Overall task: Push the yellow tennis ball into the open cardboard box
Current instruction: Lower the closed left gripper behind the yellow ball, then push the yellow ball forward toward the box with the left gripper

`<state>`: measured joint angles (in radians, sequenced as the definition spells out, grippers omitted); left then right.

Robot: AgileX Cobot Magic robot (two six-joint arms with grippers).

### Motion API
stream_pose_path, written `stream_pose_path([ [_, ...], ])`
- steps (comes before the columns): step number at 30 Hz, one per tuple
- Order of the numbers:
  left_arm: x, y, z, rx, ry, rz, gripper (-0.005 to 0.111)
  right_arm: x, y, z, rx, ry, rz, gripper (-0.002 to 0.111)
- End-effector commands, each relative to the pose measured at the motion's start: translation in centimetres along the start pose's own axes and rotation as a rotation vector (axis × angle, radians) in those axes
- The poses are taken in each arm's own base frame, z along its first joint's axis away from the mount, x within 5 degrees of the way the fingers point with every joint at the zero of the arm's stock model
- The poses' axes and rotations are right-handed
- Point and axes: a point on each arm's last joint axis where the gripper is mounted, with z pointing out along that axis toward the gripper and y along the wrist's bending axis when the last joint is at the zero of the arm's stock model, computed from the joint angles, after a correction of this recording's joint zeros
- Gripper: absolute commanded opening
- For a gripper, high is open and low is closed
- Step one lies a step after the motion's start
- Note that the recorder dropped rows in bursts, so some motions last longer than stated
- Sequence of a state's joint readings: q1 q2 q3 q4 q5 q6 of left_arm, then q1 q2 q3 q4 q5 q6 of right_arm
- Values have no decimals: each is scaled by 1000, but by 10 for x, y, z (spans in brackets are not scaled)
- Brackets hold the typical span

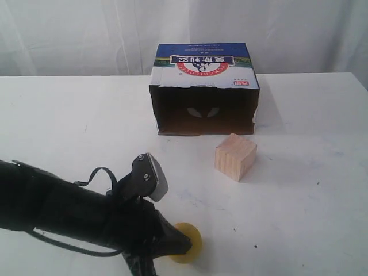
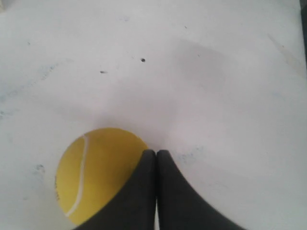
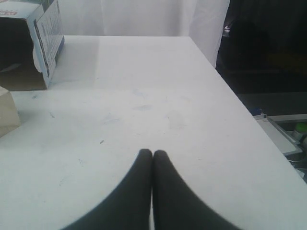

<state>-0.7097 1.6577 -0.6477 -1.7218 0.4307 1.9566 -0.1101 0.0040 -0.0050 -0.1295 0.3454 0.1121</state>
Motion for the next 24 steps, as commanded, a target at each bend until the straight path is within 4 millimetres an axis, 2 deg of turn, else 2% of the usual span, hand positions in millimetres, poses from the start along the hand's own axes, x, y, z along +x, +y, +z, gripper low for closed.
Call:
stream_pose_path([
  [1, -18, 10, 1, -55, -36, 125, 0, 1, 0, 0, -2, -2, -1, 0],
  [8, -48, 19, 3, -79, -105, 167, 0, 1, 0, 0, -2, -2, -1, 0],
  [10, -50, 23, 5, -89, -103, 175, 0, 1, 0, 0, -2, -2, -1, 0],
  [14, -38, 37, 20, -142, -22, 147, 0, 1, 0, 0, -2, -2, -1, 0],
  [24, -6, 51, 45, -114, 81, 123, 0, 1, 0, 0, -2, -2, -1, 0],
])
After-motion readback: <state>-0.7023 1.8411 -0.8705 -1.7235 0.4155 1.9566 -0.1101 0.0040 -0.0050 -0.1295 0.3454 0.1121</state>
